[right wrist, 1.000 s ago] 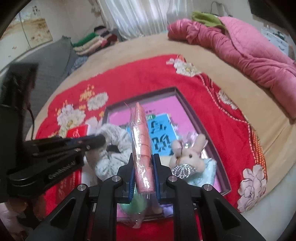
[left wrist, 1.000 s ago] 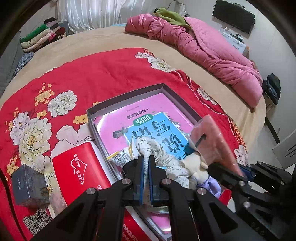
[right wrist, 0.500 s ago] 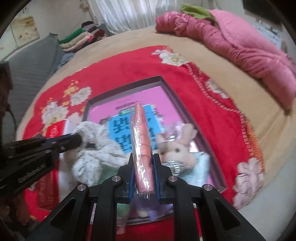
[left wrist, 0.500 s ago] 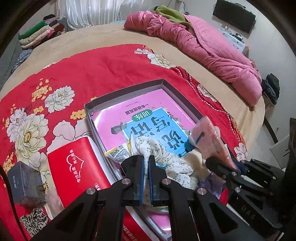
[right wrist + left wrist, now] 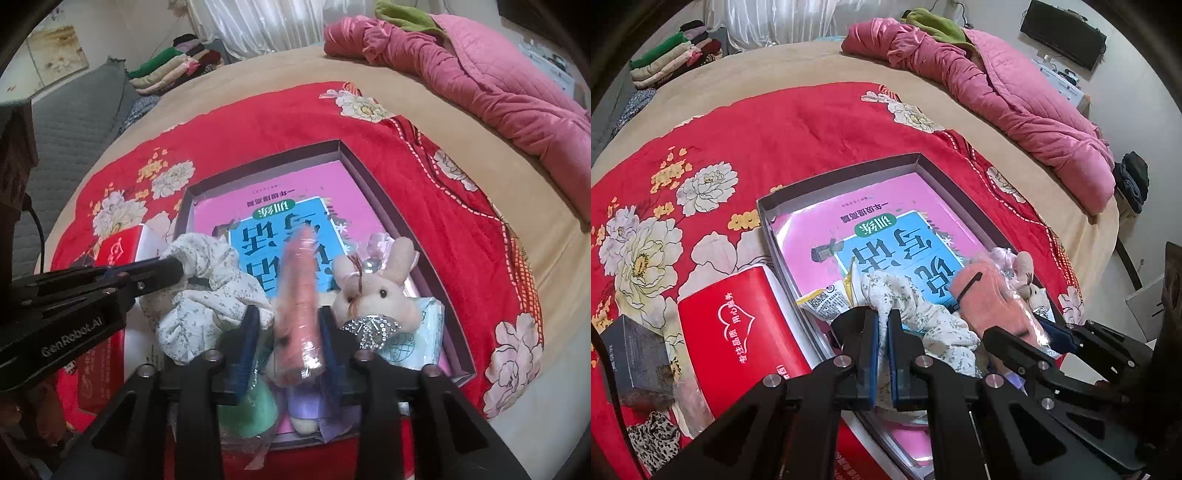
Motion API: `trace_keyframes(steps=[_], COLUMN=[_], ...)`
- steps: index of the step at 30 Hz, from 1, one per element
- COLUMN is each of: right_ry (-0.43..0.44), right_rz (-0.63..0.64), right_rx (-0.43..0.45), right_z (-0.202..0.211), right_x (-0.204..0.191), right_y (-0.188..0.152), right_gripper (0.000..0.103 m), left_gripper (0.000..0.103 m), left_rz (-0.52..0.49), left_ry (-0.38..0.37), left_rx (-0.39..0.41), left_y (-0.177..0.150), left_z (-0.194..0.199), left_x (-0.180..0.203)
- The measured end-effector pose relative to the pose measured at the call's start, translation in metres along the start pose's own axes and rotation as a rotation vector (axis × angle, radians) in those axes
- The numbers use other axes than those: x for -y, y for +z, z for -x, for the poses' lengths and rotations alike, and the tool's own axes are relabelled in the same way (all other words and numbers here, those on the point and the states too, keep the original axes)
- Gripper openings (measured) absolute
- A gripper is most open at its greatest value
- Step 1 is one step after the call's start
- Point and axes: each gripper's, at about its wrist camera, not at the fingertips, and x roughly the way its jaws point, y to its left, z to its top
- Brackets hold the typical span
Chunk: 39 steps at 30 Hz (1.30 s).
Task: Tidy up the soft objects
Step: 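Open both tools to release the scrunchie and pouch into the tray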
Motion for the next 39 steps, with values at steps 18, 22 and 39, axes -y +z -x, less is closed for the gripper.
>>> trace_keyframes(steps=[18,22,39], right_ry=[-0.035,-0.048,-0.068], right_rz=[-0.018,-0.015,-0.06], right_rx=[0.049,0.055,0.082], right_z=[0.024,0.029,0.042], right_x=[0.009,0.009,0.009], right_y=[0.001,0.0,0.005], right_gripper=[0.035,0.036,0.052], left_gripper=[0.006,0.008,0.036], left_rz=[-0.004,-0.002,-0.012], left_ry=[-0.012,-0.017,-0.017], left_rx=[-0.001,0.007,0.037], left_y=[-0.002,-0.003,-0.003], left_z=[0.003,0.007,0.025], left_x=[0.003,0.003,0.004])
